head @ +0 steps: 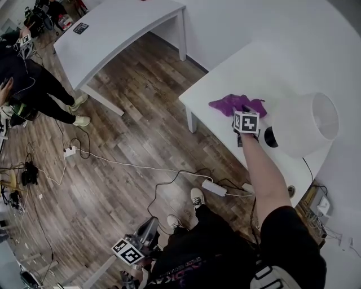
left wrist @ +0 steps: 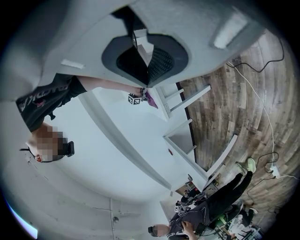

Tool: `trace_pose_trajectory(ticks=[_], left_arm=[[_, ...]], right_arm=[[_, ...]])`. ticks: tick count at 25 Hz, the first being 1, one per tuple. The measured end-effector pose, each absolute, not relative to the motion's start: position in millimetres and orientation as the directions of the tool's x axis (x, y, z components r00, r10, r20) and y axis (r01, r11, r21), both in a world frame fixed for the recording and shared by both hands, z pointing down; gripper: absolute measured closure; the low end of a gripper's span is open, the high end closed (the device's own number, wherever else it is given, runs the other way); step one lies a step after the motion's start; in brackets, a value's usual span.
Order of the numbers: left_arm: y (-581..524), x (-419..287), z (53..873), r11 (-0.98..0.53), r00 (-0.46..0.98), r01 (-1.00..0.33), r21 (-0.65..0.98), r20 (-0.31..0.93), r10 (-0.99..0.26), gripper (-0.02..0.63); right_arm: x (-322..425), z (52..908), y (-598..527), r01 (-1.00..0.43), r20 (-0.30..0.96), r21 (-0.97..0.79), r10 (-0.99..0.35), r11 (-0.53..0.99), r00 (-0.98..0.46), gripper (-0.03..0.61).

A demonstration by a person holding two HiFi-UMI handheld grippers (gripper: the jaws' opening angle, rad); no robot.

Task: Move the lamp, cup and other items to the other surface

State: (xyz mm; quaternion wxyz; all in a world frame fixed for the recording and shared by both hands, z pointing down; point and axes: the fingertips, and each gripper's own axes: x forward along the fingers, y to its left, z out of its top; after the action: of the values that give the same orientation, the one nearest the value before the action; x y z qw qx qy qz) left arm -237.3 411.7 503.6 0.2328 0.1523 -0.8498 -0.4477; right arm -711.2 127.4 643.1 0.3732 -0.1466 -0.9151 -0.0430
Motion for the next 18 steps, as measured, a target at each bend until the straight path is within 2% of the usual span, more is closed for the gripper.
trace_pose_trajectory(ticks=[7, 18], left_arm=[[402, -239, 505, 0.55, -0.849, -0.061, 0.833, 0.246, -0.467, 0.615], [405, -231, 500, 0.55, -0.839, -0.096, 0.83, 0.23, -0.494, 0.615]], right_arm=[[-707, 646, 128, 0.353, 0.697, 0.013, 0.244, 0.936, -0.674, 0.506], [-682, 619, 143, 0.395, 0.638, -0.017, 0.314, 0.919, -0.703, 0.529]])
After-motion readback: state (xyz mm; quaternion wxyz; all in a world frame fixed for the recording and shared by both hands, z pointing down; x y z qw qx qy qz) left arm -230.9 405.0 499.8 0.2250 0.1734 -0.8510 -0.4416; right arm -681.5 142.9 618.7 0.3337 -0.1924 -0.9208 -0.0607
